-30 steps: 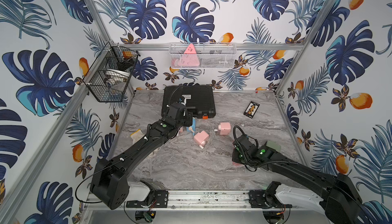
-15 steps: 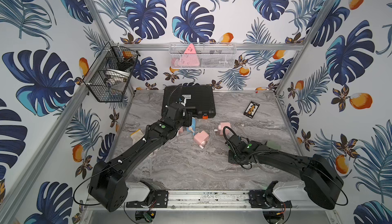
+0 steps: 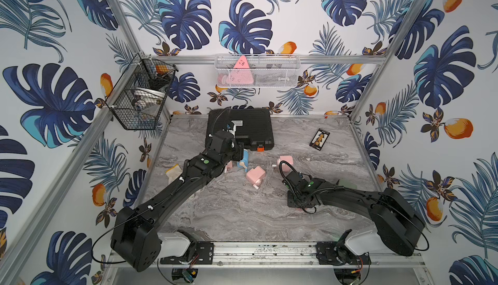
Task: Put the tray back into the pencil sharpener
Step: Move the container to the center of the board.
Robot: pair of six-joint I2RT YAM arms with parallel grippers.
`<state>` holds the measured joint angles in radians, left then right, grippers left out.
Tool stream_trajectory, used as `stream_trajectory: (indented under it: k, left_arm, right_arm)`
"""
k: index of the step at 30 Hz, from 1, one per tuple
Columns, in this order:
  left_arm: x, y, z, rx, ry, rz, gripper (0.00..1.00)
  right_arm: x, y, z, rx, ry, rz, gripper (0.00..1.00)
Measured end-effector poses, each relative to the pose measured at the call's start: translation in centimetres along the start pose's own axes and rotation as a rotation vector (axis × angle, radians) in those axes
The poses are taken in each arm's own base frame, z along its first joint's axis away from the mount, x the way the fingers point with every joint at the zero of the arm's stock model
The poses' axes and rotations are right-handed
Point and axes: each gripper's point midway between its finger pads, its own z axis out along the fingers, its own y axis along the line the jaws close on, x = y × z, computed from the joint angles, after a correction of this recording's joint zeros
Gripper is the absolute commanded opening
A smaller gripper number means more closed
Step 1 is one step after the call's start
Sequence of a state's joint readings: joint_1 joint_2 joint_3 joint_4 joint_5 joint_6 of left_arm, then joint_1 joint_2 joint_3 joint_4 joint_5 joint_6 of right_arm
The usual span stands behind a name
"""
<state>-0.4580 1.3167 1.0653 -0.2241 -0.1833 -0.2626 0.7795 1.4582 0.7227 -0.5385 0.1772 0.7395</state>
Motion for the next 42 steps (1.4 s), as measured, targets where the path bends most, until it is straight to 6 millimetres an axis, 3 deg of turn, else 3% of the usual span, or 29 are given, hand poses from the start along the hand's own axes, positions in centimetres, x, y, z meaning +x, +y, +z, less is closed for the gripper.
stream_trajectory:
  k: [9,16,22,29,35,42]
  left_arm:
    - [-0.5,0.7,-0.4,-0.037,-0.021,-0.003,0.66]
    - [-0.9,1.3,-1.3,-0.059,-0.050,-0.009,0.65]
    - [-1.1,1.8,-2.2,-0.077,-0.083,-0.020,0.65]
    - [-1.6,2.3,-3.1,-0.088,-0.123,-0.032,0.63]
    - [-1.6,2.1,-3.1,-0.077,-0.131,-0.030,0.62]
    - [-1.7,2.1,-3.1,-0.078,-0.131,-0.024,0.62]
  right_arm:
    - [0.4,1.1,-0.6,-0.045,-0.006,-0.039,0.00]
    - [1.0,6.0,-3.5,-0.162,-0.035,-0.140,0.00]
    - [-1.1,7.9,-7.2,-0.250,-0.163,-0.233,0.00]
    - [-3.0,9.8,-9.9,-0.288,-0.276,-0.499,0.00]
    - [-0.9,11.0,-7.8,-0.308,-0.201,-0.808,0.00]
    - [2.5,10.7,-5.4,-0.359,-0.098,-1.064,0.00]
